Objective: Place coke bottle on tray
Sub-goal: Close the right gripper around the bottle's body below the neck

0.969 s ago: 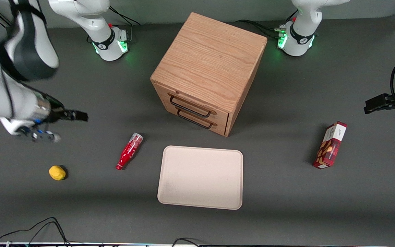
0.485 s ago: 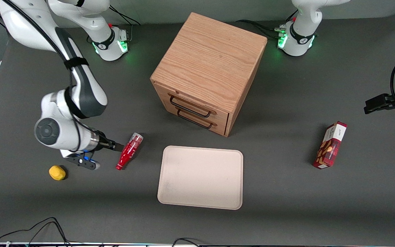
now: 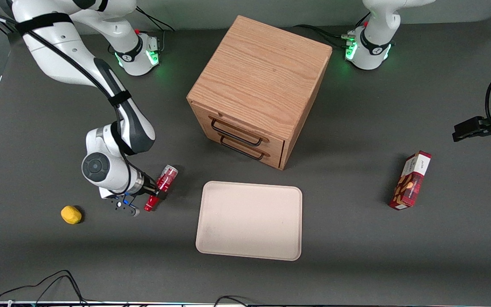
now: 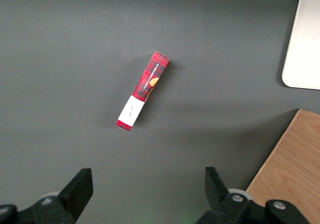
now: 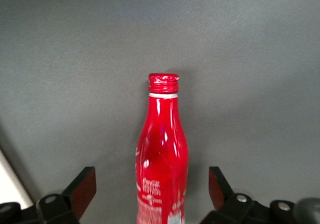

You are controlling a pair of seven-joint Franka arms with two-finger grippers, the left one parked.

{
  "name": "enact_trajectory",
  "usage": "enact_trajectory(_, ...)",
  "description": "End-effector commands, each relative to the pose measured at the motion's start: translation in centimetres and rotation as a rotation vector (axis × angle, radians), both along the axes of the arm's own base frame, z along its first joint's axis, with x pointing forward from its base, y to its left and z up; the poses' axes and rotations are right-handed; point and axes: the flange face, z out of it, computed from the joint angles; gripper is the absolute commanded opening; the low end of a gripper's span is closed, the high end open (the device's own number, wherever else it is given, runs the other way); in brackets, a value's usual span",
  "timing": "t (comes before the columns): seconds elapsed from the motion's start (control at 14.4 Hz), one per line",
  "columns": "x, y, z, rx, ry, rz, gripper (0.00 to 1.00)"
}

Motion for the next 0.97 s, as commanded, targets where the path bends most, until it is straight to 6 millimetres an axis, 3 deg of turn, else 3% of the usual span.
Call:
enact_trajectory(0.0, -0.7, 1.8, -1.9, -0.033, -0.023, -0.045, 1.00)
enact_trajectory(0.14, -0.9, 2.1, -3.3, -0.044, -0.023, -0.068, 1.00)
enact_trajectory(0.21, -1.3, 3.2, -3.9, -0.049, -0.020, -0.054, 1.00)
enact_trajectory(0.42, -2.0, 3.3, -5.0, -0.072, -0.010, -0.036, 1.00)
enact_trajectory(0.9, -2.1, 3.2, -5.4, -0.090, -0.014, -0.036, 1.00)
